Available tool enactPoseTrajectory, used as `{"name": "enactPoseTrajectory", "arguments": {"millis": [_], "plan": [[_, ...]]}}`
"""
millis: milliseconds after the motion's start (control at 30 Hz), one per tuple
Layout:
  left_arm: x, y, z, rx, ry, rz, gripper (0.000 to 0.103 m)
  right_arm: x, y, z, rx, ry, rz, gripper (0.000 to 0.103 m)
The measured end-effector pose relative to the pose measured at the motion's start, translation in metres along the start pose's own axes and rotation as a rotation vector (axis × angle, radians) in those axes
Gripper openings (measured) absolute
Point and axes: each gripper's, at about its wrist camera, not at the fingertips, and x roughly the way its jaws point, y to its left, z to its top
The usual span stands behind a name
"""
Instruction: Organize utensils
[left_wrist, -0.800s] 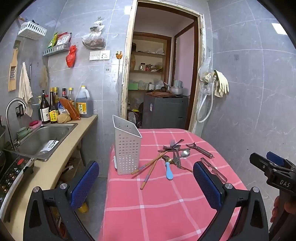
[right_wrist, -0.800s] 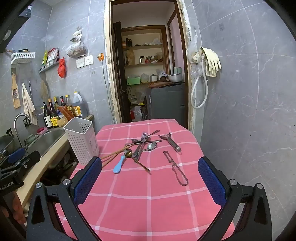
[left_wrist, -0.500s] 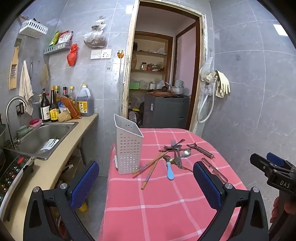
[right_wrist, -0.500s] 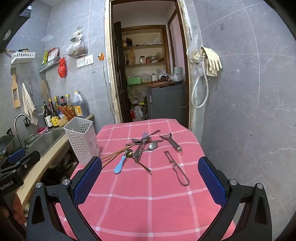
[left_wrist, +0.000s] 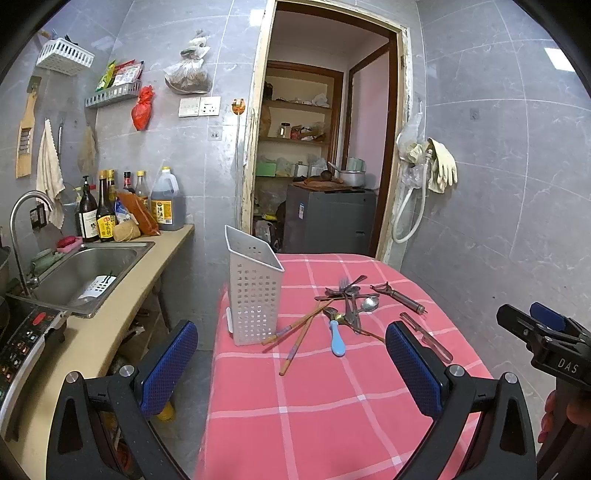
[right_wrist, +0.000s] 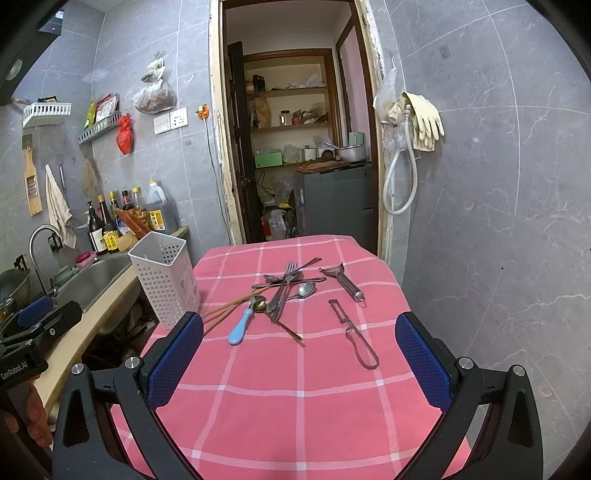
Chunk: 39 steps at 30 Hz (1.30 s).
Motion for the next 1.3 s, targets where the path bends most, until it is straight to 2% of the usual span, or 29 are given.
{"name": "enactPoseTrajectory", "arguments": {"millis": [1300], "plan": [[-0.0021, -0.0008, 0.0019, 0.003, -0.005, -0.003, 0.102, 0.0007, 0.0029, 0.0009, -0.003, 0.004, 0.000, 0.102]]}}
